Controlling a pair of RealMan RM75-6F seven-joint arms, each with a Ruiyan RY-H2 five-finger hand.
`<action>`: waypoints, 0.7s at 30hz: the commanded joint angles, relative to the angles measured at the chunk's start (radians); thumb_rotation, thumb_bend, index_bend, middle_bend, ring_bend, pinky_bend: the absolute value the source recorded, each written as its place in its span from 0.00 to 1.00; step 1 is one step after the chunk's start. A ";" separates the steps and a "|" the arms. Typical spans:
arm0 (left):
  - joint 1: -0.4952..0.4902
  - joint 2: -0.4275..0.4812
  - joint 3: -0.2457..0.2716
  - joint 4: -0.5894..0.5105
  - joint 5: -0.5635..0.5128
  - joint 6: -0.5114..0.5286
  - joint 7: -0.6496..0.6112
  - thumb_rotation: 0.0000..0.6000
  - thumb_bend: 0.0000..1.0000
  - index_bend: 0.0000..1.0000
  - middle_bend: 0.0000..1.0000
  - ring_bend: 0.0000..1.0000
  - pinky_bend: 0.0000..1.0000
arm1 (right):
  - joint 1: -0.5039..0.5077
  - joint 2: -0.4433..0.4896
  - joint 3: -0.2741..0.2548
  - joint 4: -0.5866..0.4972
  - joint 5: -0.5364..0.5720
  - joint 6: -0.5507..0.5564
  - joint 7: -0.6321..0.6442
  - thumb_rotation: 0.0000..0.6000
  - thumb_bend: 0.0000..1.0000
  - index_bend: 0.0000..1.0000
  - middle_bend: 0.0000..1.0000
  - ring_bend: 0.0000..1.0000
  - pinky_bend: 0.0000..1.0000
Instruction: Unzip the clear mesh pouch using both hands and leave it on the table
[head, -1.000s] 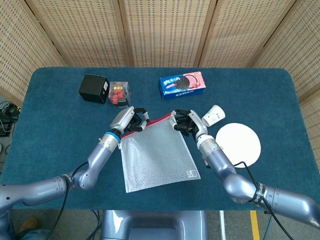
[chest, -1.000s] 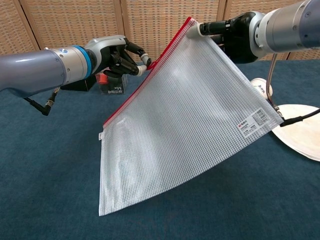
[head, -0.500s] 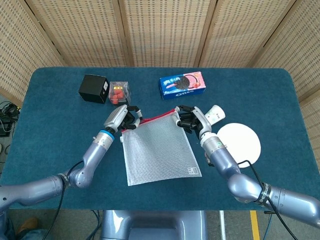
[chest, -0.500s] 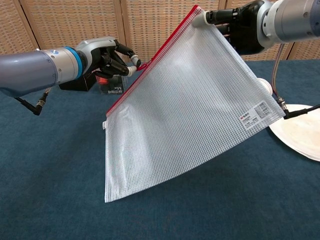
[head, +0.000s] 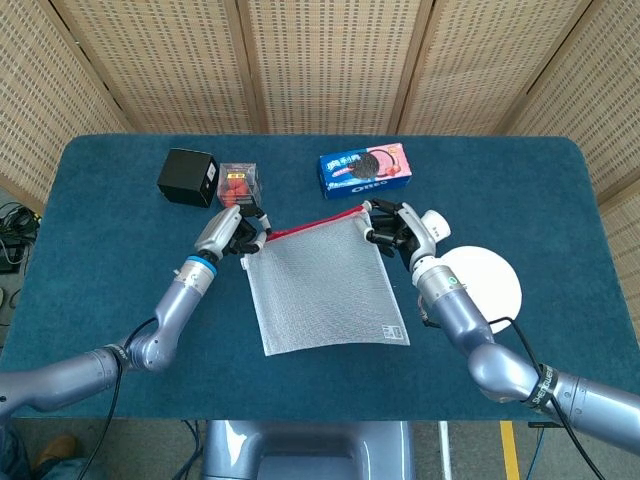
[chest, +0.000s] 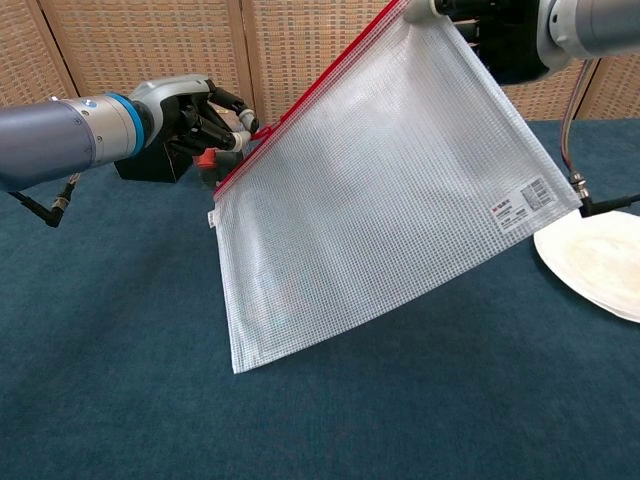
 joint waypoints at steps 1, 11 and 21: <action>0.004 0.005 0.000 0.003 0.002 -0.002 -0.003 1.00 0.57 0.93 0.98 1.00 1.00 | -0.008 0.010 0.007 -0.001 -0.004 0.000 0.009 1.00 0.88 0.73 0.89 0.86 1.00; 0.022 0.026 0.002 0.012 0.006 -0.013 -0.022 1.00 0.57 0.93 0.98 1.00 1.00 | -0.032 0.044 0.033 0.011 -0.004 -0.002 0.047 1.00 0.88 0.73 0.89 0.86 1.00; 0.032 0.046 0.006 0.025 0.006 -0.021 -0.022 1.00 0.57 0.93 0.98 1.00 1.00 | -0.047 0.084 0.045 0.039 0.008 -0.006 0.065 1.00 0.88 0.73 0.89 0.86 1.00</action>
